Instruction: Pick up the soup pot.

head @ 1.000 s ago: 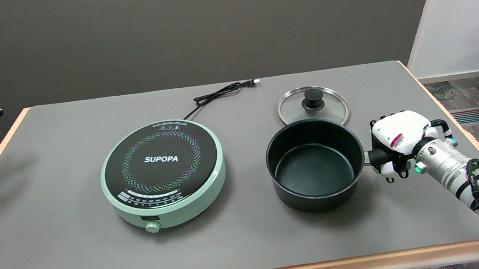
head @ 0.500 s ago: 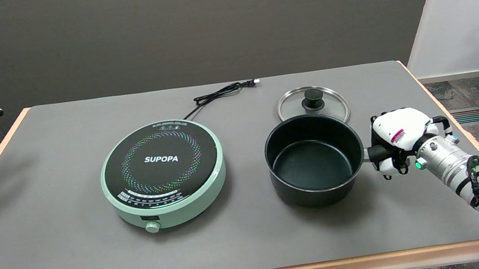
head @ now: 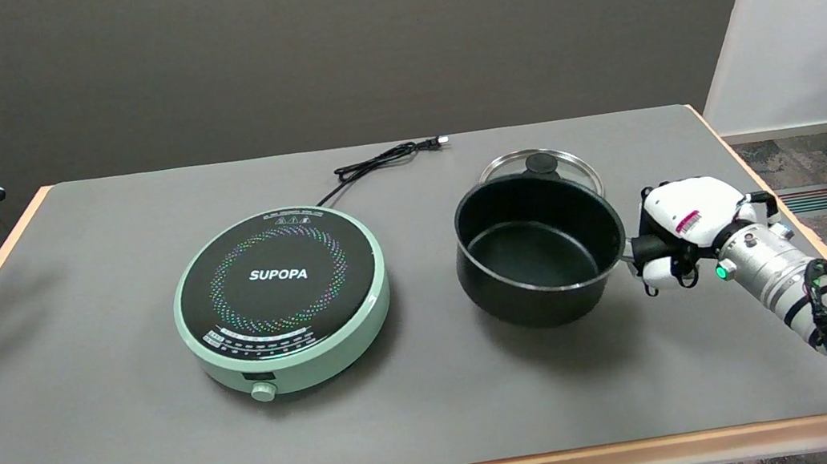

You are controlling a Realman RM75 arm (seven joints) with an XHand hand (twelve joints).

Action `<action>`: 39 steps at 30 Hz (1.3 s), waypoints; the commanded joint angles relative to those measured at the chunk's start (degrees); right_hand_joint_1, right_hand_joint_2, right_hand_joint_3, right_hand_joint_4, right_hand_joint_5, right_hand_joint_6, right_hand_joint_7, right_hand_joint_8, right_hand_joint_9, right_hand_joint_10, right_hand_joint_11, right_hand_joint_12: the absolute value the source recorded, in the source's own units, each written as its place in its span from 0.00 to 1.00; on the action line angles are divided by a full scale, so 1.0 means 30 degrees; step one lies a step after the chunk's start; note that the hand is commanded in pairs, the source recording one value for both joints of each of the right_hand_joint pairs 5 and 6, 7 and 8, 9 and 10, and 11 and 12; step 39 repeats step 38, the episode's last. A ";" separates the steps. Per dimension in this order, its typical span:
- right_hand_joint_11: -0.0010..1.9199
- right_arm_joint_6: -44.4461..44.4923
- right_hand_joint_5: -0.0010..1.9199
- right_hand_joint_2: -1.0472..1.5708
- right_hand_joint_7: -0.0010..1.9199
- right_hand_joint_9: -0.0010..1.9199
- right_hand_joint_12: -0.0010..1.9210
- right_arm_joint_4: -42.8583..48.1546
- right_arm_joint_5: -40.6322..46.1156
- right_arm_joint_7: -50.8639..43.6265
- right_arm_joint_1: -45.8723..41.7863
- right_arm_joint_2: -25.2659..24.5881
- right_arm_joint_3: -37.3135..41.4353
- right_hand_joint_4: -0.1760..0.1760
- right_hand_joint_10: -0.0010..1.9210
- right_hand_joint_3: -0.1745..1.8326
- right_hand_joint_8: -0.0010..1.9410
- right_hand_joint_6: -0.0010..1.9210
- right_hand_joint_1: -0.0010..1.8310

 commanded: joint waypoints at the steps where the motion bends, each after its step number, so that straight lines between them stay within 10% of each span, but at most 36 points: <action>1: 0.95 -0.0091 0.95 0.92 0.95 0.95 0.95 -0.0385 -0.0121 0.1060 0.1553 0.0056 -0.0174 0.34 0.95 0.41 0.94 0.95 0.43; 39: 0.93 0.4305 0.93 0.90 0.93 0.93 0.93 -0.5303 -0.0821 0.2285 1.5721 0.3523 -0.7867 0.28 0.93 0.52 0.92 0.93 0.49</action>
